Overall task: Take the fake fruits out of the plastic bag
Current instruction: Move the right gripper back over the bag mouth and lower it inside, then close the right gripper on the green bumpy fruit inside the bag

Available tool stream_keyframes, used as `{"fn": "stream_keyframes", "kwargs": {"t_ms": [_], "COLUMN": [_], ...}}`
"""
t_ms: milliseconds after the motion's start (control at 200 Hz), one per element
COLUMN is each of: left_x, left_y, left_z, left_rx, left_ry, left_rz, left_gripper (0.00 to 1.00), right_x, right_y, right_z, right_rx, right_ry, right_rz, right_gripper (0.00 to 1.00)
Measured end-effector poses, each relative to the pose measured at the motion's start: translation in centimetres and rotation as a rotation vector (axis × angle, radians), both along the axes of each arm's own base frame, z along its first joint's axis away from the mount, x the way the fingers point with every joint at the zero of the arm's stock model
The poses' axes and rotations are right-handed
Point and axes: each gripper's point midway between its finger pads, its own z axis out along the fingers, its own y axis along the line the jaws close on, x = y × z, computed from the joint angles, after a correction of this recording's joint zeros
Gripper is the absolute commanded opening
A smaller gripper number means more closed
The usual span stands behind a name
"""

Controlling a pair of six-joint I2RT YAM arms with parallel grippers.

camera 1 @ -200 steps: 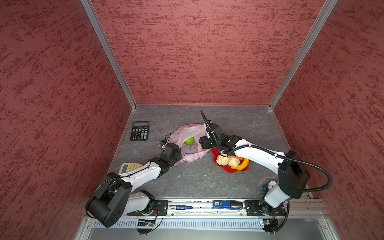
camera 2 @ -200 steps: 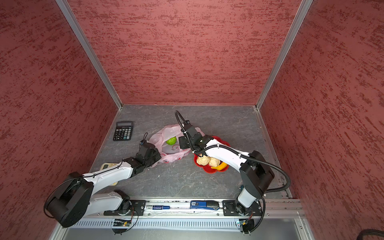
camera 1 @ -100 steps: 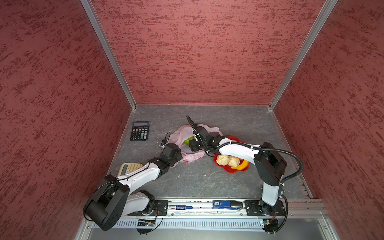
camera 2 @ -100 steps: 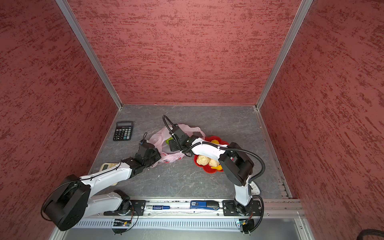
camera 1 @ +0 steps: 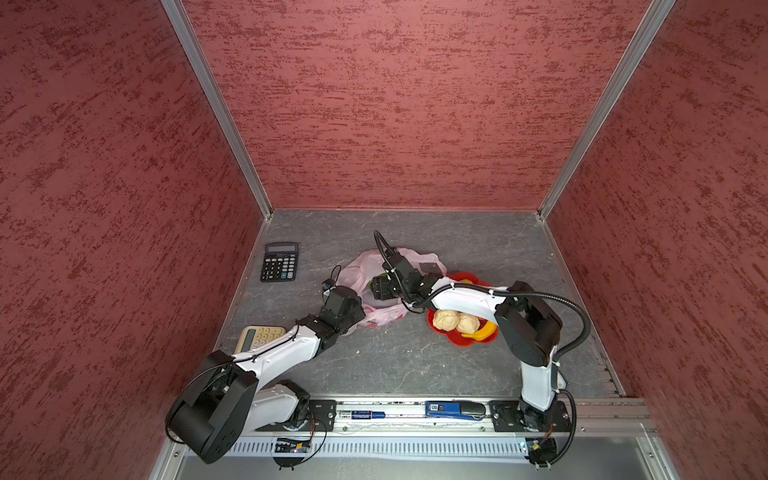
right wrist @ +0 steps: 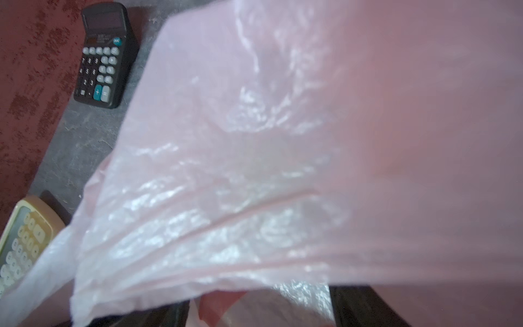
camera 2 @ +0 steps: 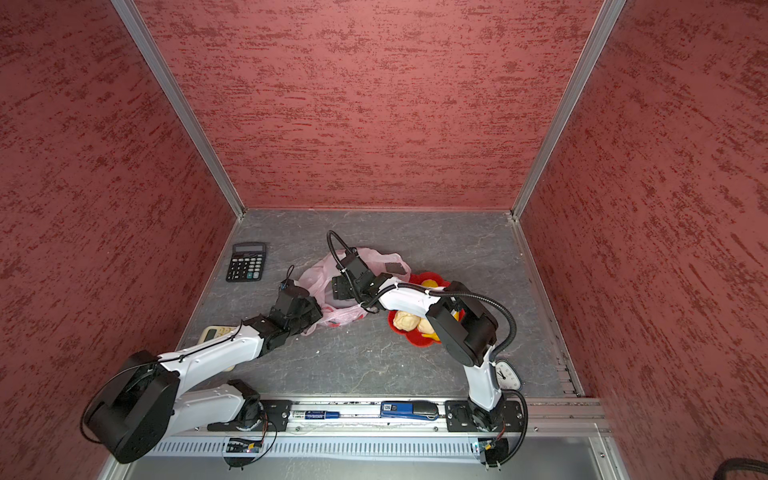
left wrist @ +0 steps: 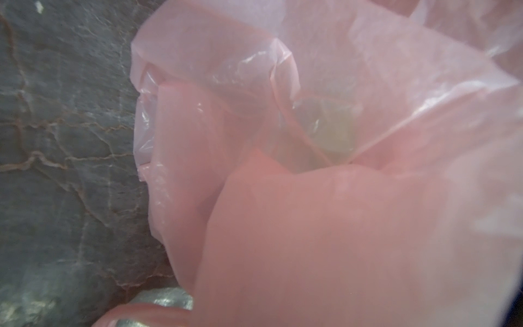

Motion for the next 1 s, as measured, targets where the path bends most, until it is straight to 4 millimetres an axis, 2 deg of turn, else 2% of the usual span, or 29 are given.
{"fn": "stream_keyframes", "kwargs": {"t_ms": [291,556,862,1002], "left_x": [0.0,0.0,0.0,0.0], "left_y": [-0.1,-0.1,-0.2,-0.2], "left_z": [0.0,0.1,0.1,0.1], "left_rx": [0.003,0.002,0.000,-0.001], "left_ry": [-0.002,-0.003,-0.005,-0.006], "left_rz": [-0.007,-0.008,-0.012,-0.013], "left_gripper": [0.01,0.01,0.01,0.01], "right_x": [1.0,1.2,2.2,2.5], "right_y": [0.5,0.2,1.0,1.1], "right_z": [0.5,-1.6,-0.3,-0.7], "right_rx": [0.073,0.059,0.133,0.147], "right_ry": [-0.013,0.026,-0.007,-0.006], "right_rz": [-0.066,-0.103,-0.125,-0.134], "right_gripper": [0.79,0.80,0.80,0.80]}}
